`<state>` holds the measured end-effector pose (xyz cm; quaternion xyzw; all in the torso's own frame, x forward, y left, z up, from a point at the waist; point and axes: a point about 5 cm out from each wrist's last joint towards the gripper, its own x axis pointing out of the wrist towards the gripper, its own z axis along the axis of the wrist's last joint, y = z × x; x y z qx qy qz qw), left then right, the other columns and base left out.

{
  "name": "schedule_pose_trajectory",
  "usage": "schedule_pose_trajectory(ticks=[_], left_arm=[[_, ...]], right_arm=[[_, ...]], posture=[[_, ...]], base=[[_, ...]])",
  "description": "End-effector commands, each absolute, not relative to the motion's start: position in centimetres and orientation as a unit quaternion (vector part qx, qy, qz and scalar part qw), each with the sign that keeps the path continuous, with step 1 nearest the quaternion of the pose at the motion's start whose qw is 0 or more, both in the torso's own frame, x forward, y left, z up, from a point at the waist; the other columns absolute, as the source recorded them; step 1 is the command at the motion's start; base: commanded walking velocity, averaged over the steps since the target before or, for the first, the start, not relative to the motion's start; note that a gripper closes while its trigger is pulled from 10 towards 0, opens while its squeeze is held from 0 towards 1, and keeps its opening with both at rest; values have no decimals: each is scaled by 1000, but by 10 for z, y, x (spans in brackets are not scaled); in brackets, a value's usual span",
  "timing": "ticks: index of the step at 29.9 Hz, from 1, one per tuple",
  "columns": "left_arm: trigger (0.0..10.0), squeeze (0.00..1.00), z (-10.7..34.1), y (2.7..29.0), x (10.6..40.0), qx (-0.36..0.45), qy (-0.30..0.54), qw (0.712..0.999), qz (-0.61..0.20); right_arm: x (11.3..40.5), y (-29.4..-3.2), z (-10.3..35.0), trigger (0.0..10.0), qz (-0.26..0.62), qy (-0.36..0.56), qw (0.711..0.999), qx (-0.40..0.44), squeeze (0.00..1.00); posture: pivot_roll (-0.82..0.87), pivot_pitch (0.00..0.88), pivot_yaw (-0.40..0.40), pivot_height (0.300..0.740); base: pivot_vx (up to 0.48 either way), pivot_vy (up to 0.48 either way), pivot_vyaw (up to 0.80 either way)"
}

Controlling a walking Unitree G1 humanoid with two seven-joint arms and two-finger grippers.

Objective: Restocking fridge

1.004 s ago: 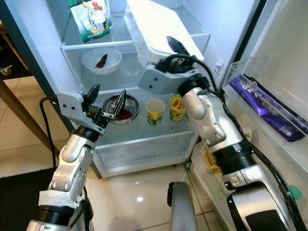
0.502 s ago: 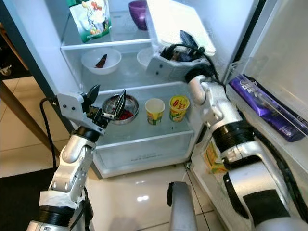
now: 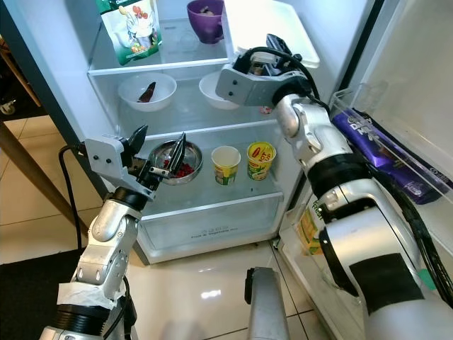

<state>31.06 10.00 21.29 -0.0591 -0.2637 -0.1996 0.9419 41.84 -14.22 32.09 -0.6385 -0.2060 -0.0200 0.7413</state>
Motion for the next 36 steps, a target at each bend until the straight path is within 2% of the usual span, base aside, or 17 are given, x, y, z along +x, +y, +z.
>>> schedule_pose_trajectory(ticks=[1, 17, 28, 36], left_arm=[[10000, 0, 213, 97, 308, -67, -262, 942, -200], [10000, 0, 222, 98, 307, -69, -274, 938, -201], [10000, 0, 233, 97, 306, -70, -288, 933, -203], [10000, 0, 260, 98, 301, -75, -327, 919, -208]], right_arm=[[421, -141, 314, 10000, -7, -182, 734, -654, 0], [426, -145, 322, 10000, -23, -167, 730, -663, 0], [427, -134, 320, 10000, -10, -169, 706, -687, 0], [426, -121, 331, 10000, -17, -201, 690, -695, 0]], posture=[[-79, 169, 19, 471], [-74, 166, 15, 471], [-55, 180, 10, 471], [-46, 200, 7, 471]], base=[[0, 0, 0], [0, 0, 0], [0, 0, 0], [0, 0, 0]])
